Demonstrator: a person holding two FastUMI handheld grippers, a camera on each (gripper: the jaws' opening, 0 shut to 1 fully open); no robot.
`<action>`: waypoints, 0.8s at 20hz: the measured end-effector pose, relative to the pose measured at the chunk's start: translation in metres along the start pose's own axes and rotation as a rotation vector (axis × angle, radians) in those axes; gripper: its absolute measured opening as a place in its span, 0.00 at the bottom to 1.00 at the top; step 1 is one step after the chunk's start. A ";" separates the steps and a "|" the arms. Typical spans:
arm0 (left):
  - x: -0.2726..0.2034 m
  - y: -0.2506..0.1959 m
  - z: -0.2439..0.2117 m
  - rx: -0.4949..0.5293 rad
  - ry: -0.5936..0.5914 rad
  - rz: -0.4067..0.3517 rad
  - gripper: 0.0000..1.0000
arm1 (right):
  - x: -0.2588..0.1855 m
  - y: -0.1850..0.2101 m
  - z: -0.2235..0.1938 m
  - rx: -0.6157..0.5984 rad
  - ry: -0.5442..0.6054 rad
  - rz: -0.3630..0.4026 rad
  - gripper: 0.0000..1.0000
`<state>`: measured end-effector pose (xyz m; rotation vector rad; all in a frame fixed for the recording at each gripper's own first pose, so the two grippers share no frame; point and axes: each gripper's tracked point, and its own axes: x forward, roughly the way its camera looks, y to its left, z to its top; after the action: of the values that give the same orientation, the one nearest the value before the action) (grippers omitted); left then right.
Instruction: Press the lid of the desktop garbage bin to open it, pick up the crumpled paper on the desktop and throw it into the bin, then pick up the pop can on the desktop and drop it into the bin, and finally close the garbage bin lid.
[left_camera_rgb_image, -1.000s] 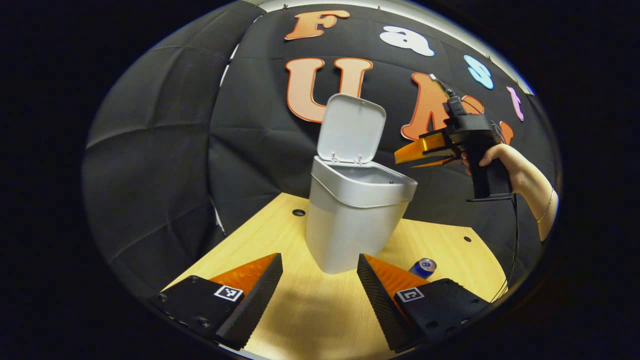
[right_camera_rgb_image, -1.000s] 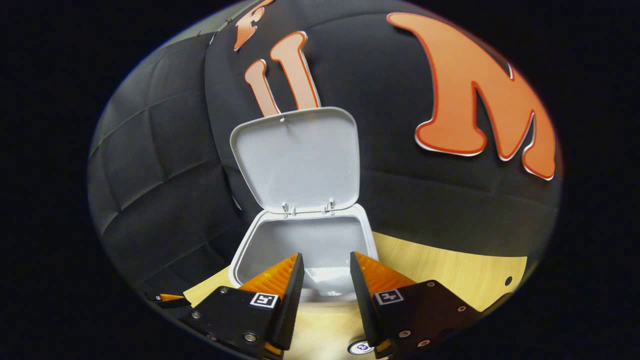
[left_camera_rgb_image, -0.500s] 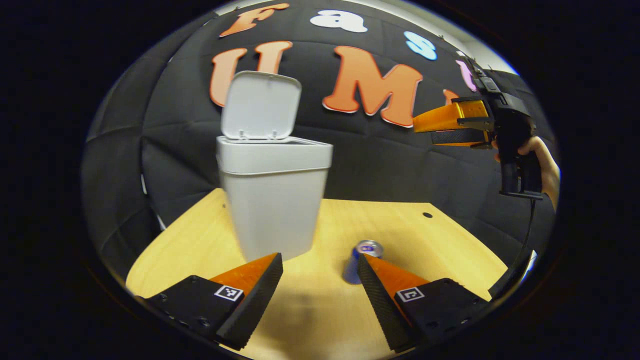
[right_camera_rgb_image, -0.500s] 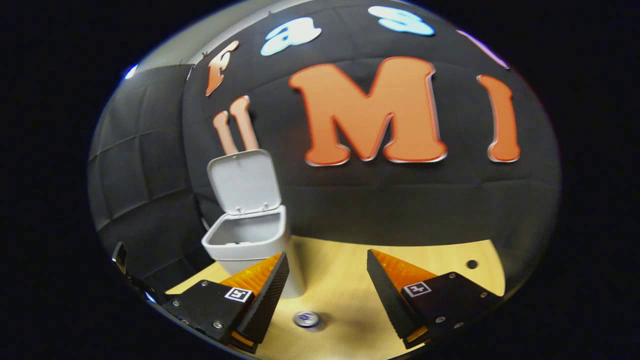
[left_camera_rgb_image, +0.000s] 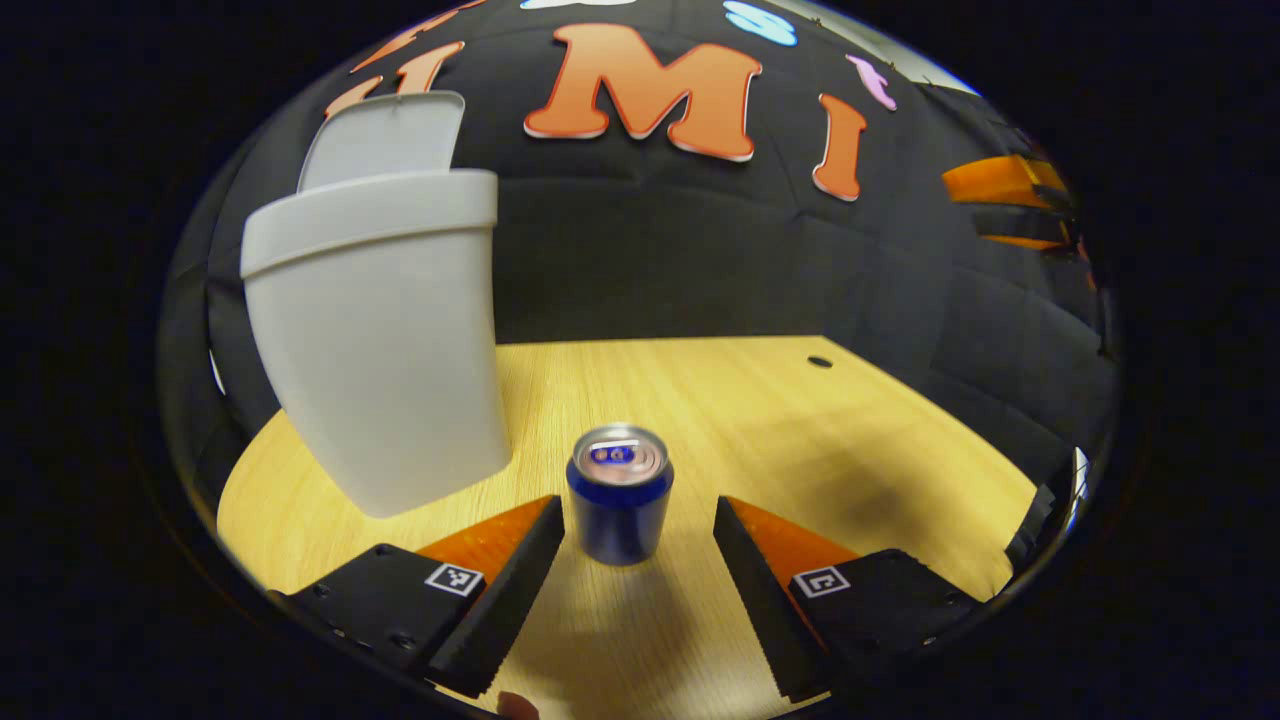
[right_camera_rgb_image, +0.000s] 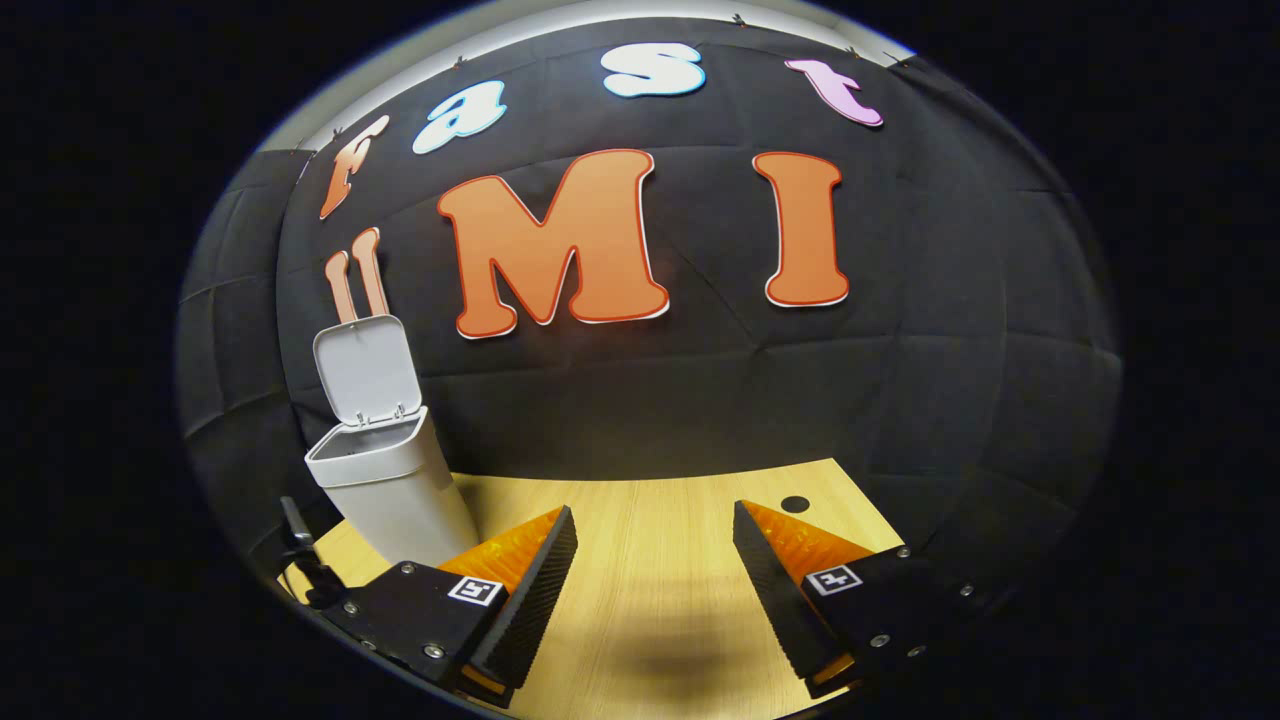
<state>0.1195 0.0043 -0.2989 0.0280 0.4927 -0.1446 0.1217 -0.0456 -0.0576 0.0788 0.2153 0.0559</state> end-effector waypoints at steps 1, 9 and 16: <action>0.009 0.000 -0.005 -0.018 0.016 0.013 0.98 | -0.005 -0.005 0.000 0.005 -0.002 0.009 0.94; 0.026 0.015 -0.006 -0.012 0.038 0.088 0.89 | -0.008 -0.012 -0.008 0.000 0.033 0.028 0.94; -0.072 0.036 0.103 -0.087 -0.056 0.070 0.80 | -0.006 0.013 -0.001 0.022 0.033 0.086 0.94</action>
<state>0.1110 0.0431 -0.1743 -0.0440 0.4411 -0.0555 0.1153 -0.0333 -0.0568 0.1089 0.2454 0.1402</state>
